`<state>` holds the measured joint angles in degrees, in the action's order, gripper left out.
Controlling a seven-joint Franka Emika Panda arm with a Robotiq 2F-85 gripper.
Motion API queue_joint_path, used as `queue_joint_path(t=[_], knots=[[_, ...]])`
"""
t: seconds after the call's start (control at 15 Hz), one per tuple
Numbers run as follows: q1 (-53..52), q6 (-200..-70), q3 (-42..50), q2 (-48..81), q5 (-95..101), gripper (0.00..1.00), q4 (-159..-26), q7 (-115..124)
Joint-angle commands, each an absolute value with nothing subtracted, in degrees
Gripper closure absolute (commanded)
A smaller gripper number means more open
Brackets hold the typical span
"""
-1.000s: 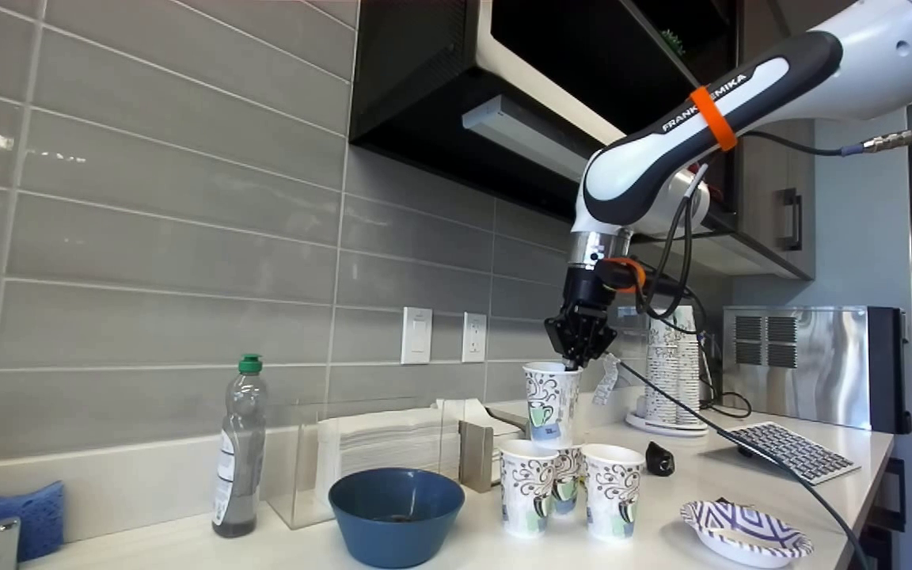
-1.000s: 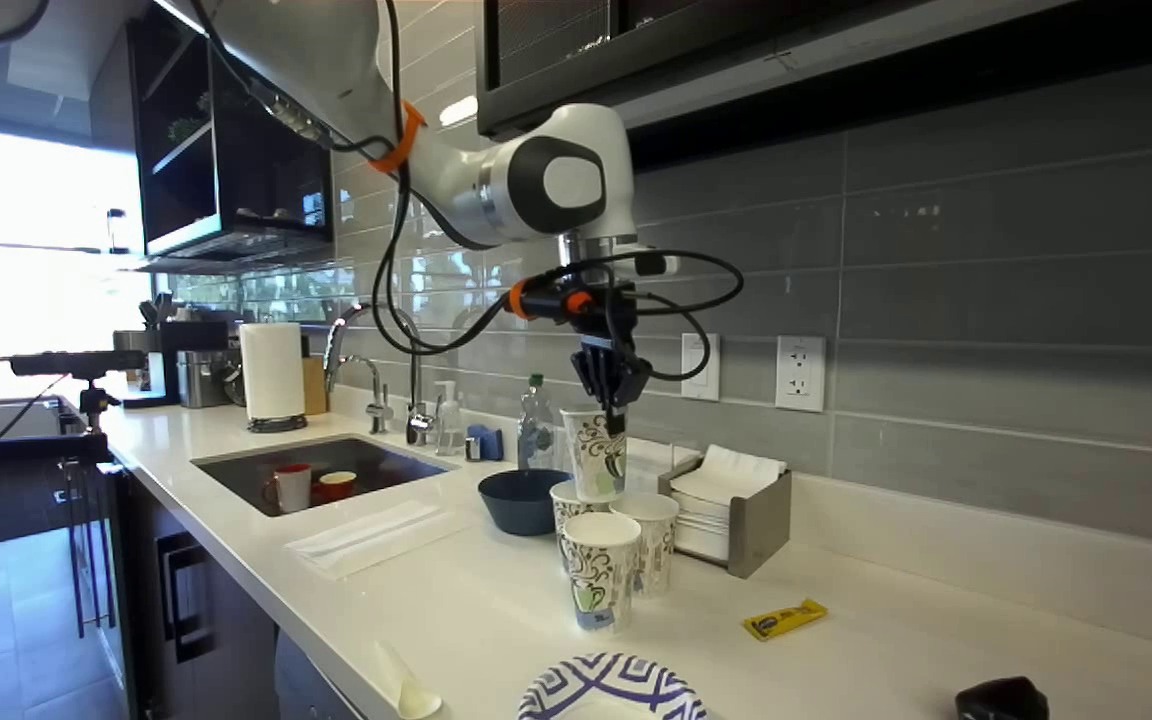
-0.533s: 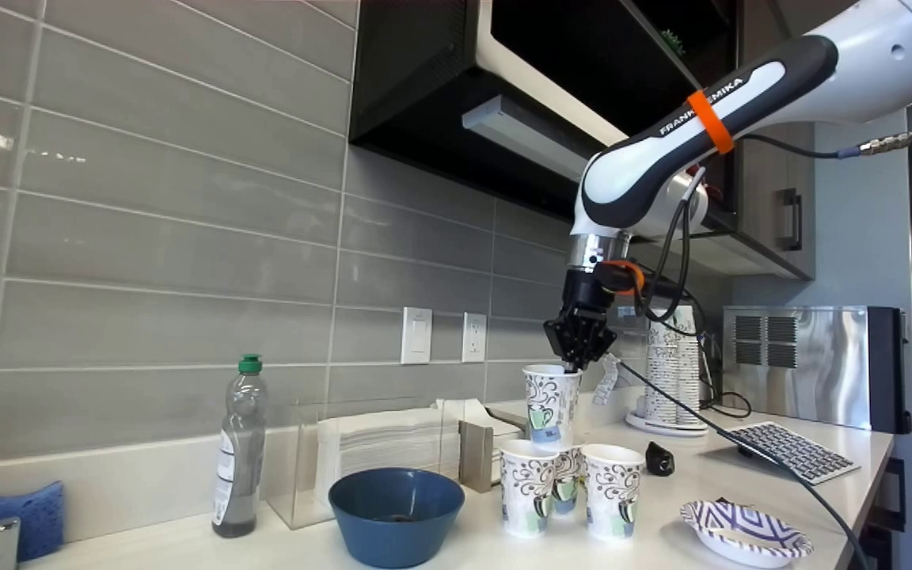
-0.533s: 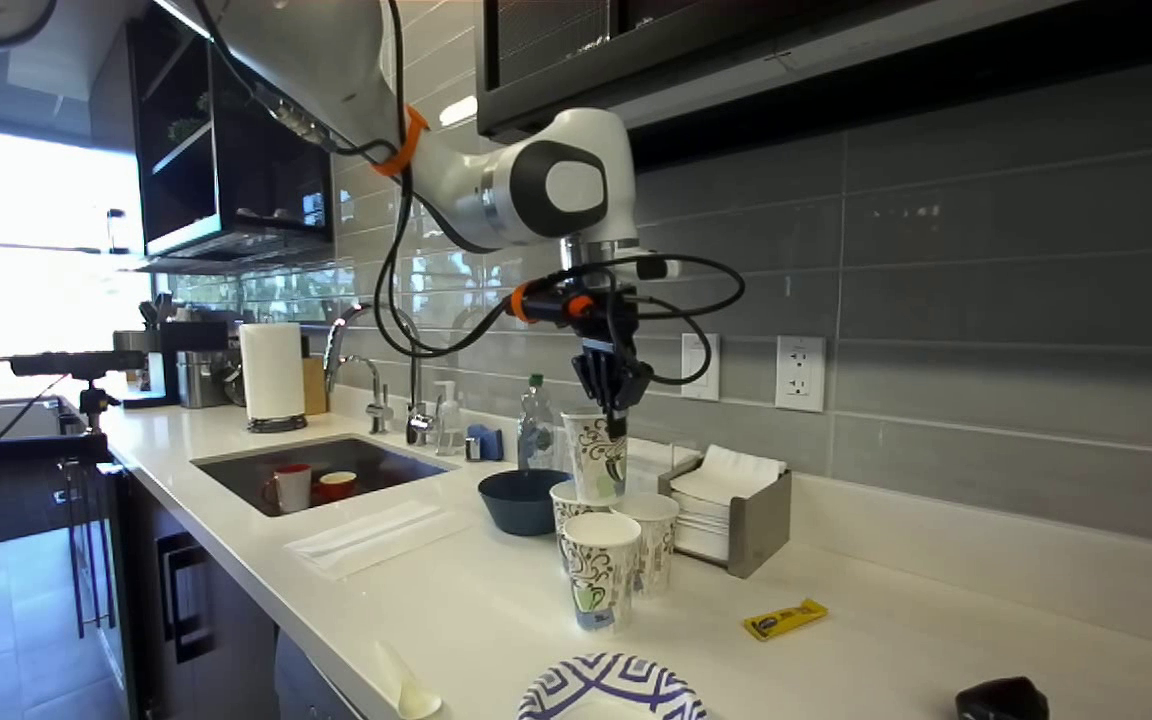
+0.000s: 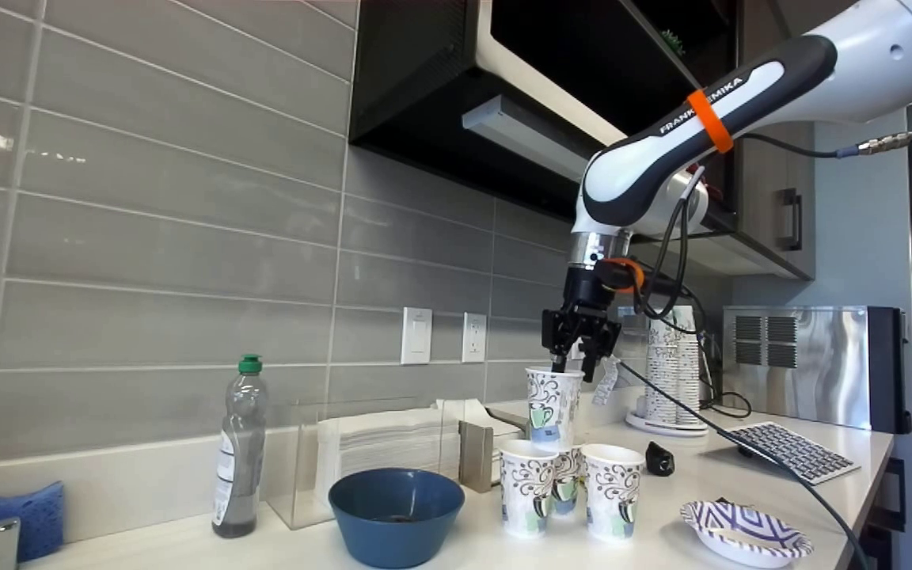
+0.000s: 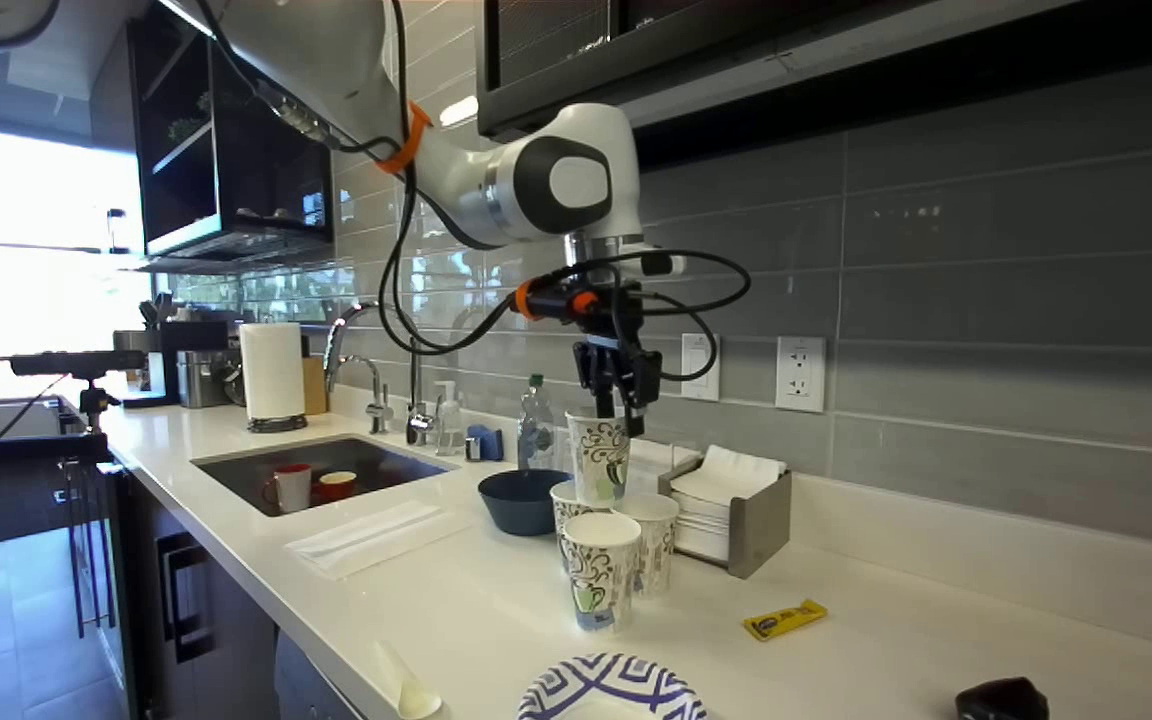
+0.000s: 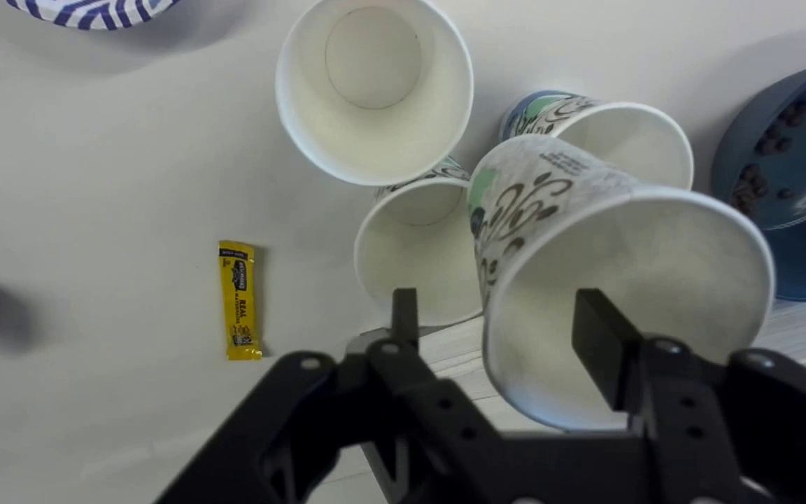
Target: Put the front left cup on the two back cups, then put the front cup in the cup on the top
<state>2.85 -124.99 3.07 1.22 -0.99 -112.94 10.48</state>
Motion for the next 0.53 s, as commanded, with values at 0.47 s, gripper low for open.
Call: queue_joint_path(t=[0.47], knots=[[3.6,-124.8,3.3,-8.9,0.6,0.0,-119.7,16.2]])
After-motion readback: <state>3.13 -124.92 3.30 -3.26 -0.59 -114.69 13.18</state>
